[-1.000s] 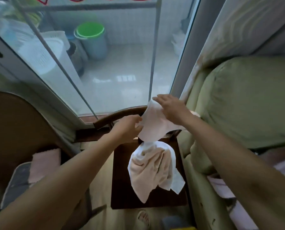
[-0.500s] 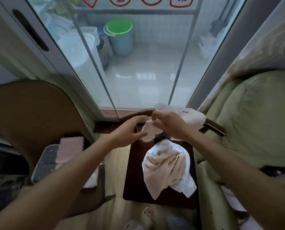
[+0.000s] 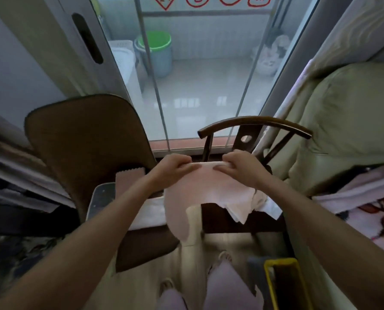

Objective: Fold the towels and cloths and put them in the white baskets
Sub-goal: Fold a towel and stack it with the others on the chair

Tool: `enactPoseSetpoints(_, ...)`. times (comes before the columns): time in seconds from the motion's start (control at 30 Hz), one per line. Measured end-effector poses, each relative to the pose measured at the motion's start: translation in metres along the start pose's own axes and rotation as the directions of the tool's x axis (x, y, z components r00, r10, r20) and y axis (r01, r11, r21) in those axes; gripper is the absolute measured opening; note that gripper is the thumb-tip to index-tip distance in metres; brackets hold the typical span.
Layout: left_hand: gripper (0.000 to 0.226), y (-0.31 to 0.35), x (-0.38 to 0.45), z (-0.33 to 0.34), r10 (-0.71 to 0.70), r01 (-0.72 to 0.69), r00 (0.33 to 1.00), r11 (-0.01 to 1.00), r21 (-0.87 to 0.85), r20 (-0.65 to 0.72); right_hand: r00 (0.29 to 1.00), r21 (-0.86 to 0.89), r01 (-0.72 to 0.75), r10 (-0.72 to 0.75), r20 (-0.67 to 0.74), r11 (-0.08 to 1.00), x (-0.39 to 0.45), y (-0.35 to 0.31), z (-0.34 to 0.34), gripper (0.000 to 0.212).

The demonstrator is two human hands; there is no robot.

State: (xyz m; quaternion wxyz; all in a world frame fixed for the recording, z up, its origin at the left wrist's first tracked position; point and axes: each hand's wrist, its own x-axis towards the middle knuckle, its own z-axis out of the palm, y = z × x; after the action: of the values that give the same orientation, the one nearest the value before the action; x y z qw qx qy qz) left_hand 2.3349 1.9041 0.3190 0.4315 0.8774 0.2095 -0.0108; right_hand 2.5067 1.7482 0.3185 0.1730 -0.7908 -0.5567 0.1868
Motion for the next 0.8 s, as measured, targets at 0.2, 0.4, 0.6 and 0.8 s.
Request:
enactPoseSetpoints(0.2,0.049,-0.057,-0.077,-0.019,-0.194,0.192,0.967,0.981,-0.033,-0.162,0.971,0.266,-0.206,0.23,-0.061,0.942,-0.043,-0.046,0.045,0.059)
enactPoseSetpoints(0.4,0.062,-0.092,-0.125,-0.028,-0.289,0.32,0.945,0.911,0.258,-0.152,0.934,0.081,-0.356,0.358,-0.014,0.931,-0.064,-0.069,0.061,0.055)
enactPoseSetpoints(0.6,0.038,-0.065,-0.139,-0.008,-0.379,0.343,0.918,0.908,-0.242,-0.119,0.901,0.47,-0.361,0.432,-0.05,0.806,-0.06,-0.111,0.078,0.031)
enactPoseSetpoints(0.8,0.032,-0.024,-0.138,0.011,-0.404,0.266,0.915,0.631,-0.729,-0.015,0.86,0.765,-0.42,0.485,0.163,0.488,-0.047,-0.152,0.083,0.029)
